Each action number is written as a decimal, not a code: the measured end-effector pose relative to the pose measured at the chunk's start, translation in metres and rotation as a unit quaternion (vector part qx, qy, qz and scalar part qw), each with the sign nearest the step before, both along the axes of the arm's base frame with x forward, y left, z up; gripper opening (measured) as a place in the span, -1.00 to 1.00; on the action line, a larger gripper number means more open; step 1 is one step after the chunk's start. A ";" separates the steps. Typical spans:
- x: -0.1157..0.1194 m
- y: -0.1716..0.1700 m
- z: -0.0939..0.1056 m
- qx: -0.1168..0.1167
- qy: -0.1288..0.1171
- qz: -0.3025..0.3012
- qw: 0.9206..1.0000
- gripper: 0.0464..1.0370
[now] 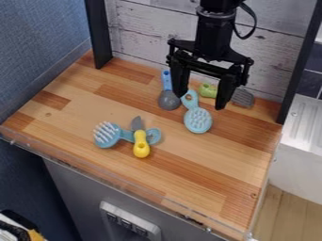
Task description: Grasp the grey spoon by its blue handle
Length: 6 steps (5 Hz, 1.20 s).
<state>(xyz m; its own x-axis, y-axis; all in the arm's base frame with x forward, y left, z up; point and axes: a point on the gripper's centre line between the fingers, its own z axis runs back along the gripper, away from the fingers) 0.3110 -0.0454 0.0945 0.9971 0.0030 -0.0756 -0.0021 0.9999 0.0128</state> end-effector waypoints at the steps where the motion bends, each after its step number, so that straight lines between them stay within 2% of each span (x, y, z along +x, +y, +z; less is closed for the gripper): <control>1: 0.009 0.008 -0.005 -0.004 0.004 -0.040 0.999 0.92; 3: 0.046 0.042 -0.007 -0.009 0.010 -0.143 0.990 0.92; 4: 0.065 0.055 -0.007 -0.009 0.012 -0.152 0.988 0.92; 5: 0.075 0.064 -0.002 -0.007 0.007 -0.131 0.991 0.92; 6: 0.077 0.076 -0.003 -0.008 0.014 -0.088 0.996 0.92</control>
